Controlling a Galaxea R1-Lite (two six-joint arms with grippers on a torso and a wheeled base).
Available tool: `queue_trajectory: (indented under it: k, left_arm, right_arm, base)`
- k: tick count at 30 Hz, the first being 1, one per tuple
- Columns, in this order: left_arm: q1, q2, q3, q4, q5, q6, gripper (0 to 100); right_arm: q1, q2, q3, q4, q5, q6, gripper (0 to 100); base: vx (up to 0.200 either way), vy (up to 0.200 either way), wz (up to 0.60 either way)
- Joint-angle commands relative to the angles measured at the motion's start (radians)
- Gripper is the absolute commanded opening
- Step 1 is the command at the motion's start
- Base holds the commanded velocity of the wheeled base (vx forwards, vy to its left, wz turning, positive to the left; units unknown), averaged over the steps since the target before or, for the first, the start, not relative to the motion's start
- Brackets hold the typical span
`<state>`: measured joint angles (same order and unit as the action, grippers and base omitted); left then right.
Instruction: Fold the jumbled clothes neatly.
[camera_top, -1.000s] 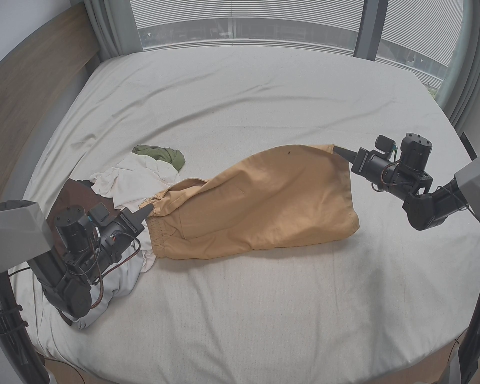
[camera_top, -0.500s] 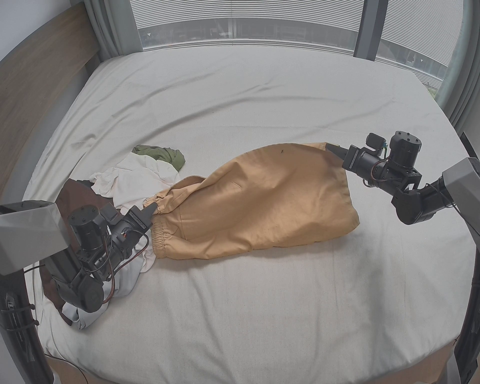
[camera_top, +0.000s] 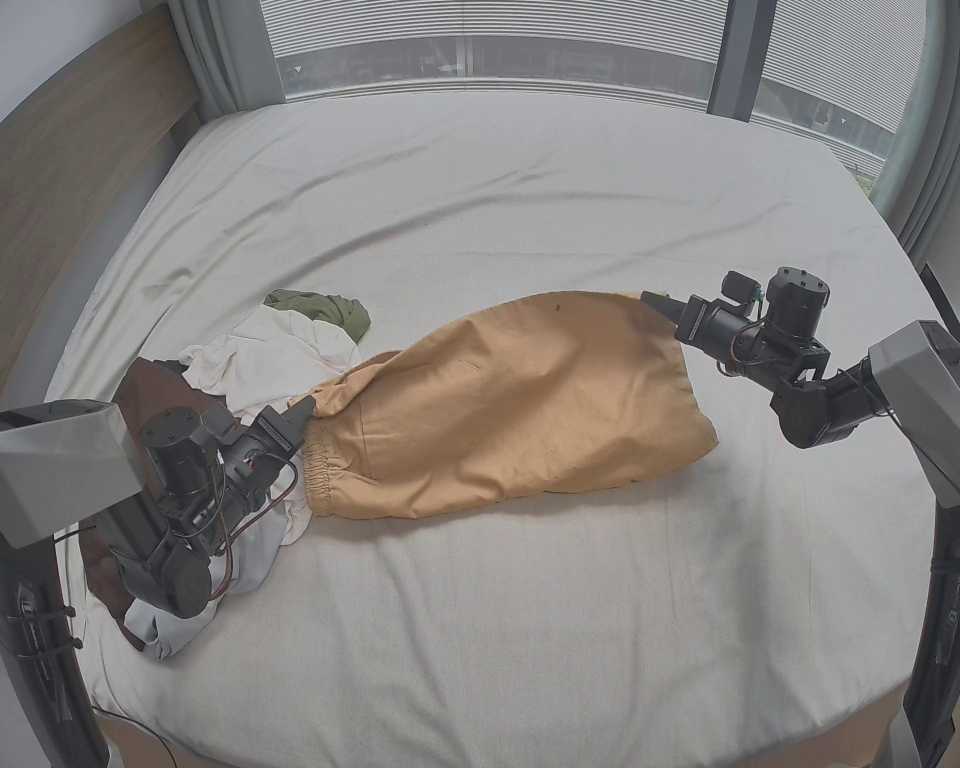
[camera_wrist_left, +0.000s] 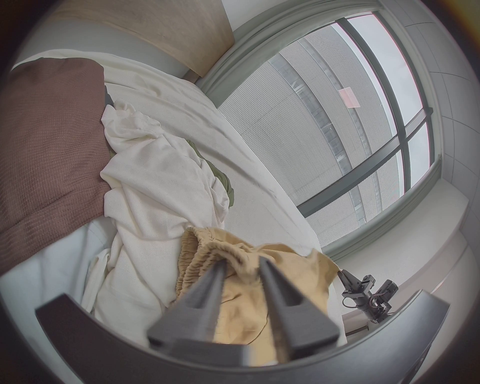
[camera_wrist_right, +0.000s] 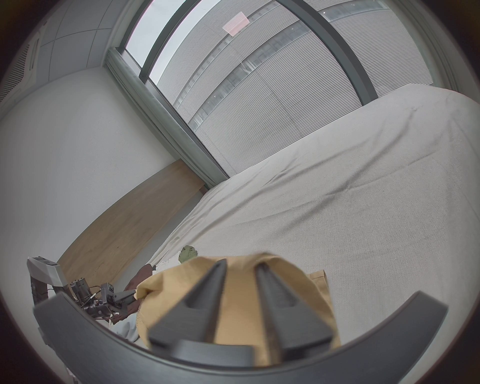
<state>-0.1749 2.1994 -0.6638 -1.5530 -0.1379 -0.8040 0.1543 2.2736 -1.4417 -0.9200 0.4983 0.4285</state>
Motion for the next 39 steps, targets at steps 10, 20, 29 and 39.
queue_trajectory:
  k: [10, 20, 29, 39]
  left_arm:
    - [0.006, -0.073, -0.016, 0.001, 0.063, -0.003, 100]
    - [-0.049, -0.225, 0.107, 0.017, -0.009, 0.000, 100]
    - [-0.090, -0.231, 0.199, 0.048, -0.095, 0.005, 100]
    - [-0.084, -0.237, 0.158, 0.194, -0.091, 0.000, 100]
  right_arm:
    - [0.001, -0.071, 0.144, -0.094, -0.053, -0.001, 100]
    - [-0.047, -0.241, 0.589, -0.221, -0.089, 0.001, 100]
    - [-0.068, -0.232, 0.699, -0.266, -0.101, -0.005, 100]
    - [-0.059, -0.221, 0.750, -0.224, -0.101, -0.001, 100]
  base:
    - [0.000, 0.000, 0.00]
    - [0.000, 0.000, 0.00]
    - [0.000, 0.000, 0.00]
    - [0.000, 0.000, 0.00]
